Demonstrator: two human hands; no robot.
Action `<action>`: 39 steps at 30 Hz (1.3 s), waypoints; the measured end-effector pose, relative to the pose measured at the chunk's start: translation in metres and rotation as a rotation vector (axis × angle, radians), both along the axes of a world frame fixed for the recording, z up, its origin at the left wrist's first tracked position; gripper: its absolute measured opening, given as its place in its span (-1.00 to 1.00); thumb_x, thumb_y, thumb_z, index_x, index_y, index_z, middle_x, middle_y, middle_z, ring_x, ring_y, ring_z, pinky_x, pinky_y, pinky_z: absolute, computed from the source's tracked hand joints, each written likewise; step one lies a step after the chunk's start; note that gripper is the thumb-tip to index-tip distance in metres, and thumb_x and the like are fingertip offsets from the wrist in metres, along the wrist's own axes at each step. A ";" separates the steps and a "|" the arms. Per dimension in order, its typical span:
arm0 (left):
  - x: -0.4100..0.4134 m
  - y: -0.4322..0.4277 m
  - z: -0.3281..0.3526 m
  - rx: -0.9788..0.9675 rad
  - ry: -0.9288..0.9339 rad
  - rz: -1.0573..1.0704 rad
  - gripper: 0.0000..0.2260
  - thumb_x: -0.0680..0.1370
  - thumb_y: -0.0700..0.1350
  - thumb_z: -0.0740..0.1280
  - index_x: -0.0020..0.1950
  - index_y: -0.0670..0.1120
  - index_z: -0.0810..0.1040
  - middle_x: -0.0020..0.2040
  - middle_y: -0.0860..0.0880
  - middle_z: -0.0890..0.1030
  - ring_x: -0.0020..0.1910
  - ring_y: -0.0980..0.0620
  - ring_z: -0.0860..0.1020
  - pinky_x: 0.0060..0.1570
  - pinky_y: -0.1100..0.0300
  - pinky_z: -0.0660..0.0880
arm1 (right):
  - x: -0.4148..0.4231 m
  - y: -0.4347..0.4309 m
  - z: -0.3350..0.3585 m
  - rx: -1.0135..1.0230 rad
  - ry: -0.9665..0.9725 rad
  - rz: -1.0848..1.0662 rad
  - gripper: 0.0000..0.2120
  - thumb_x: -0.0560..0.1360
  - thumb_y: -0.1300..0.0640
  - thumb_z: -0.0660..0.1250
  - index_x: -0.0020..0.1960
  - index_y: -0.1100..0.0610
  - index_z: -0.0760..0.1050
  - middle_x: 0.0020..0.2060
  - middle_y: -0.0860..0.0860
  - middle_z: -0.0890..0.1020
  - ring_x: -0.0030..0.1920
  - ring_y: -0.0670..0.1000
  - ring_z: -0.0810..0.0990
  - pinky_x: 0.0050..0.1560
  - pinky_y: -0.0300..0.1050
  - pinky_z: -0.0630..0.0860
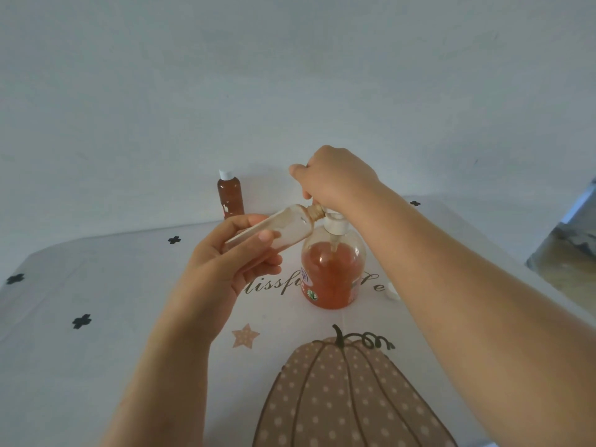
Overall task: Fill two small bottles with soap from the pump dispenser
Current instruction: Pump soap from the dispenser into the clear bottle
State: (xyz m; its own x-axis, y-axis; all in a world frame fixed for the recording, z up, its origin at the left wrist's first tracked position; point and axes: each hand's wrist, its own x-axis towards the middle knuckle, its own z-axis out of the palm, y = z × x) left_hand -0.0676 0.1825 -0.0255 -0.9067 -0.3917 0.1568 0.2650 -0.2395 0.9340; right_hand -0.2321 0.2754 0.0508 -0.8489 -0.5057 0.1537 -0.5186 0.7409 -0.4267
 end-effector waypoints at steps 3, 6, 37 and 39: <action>-0.001 0.002 0.001 0.015 -0.004 0.009 -0.87 0.36 -0.13 0.51 -0.12 -0.04 0.69 -0.11 -0.17 0.64 -0.25 -0.05 0.61 -0.19 0.14 0.60 | 0.001 0.001 0.001 0.007 -0.010 -0.008 -0.65 0.62 -0.05 0.16 -0.01 0.14 0.62 -0.14 0.03 0.69 -0.12 0.10 0.64 -0.24 -0.12 0.41; 0.000 0.003 0.002 0.020 -0.005 0.017 -0.90 0.40 -0.14 0.43 -0.11 -0.05 0.68 -0.11 -0.17 0.64 -0.24 -0.04 0.61 -0.18 0.15 0.60 | 0.003 0.001 0.003 -0.006 -0.020 -0.023 -0.68 0.61 -0.02 0.17 -0.03 0.14 0.63 -0.15 0.03 0.70 -0.15 0.09 0.65 -0.26 -0.14 0.41; -0.002 0.002 0.000 -0.003 -0.022 0.034 -0.84 0.36 -0.12 0.49 -0.07 -0.06 0.69 -0.13 -0.14 0.68 -0.24 -0.04 0.63 -0.18 0.16 0.60 | -0.004 -0.004 0.001 0.042 -0.034 -0.009 -0.79 0.57 0.10 0.23 -0.06 0.13 0.63 -0.28 0.01 0.61 -0.30 0.02 0.54 -0.36 -0.16 0.32; -0.001 0.002 0.000 0.002 -0.023 0.038 -0.87 0.37 -0.13 0.47 -0.10 -0.03 0.70 -0.14 -0.14 0.67 -0.25 -0.04 0.63 -0.18 0.16 0.59 | -0.004 -0.004 0.001 0.037 -0.029 -0.009 -0.78 0.57 0.10 0.23 -0.05 0.13 0.64 -0.24 0.02 0.64 -0.29 0.02 0.55 -0.36 -0.16 0.32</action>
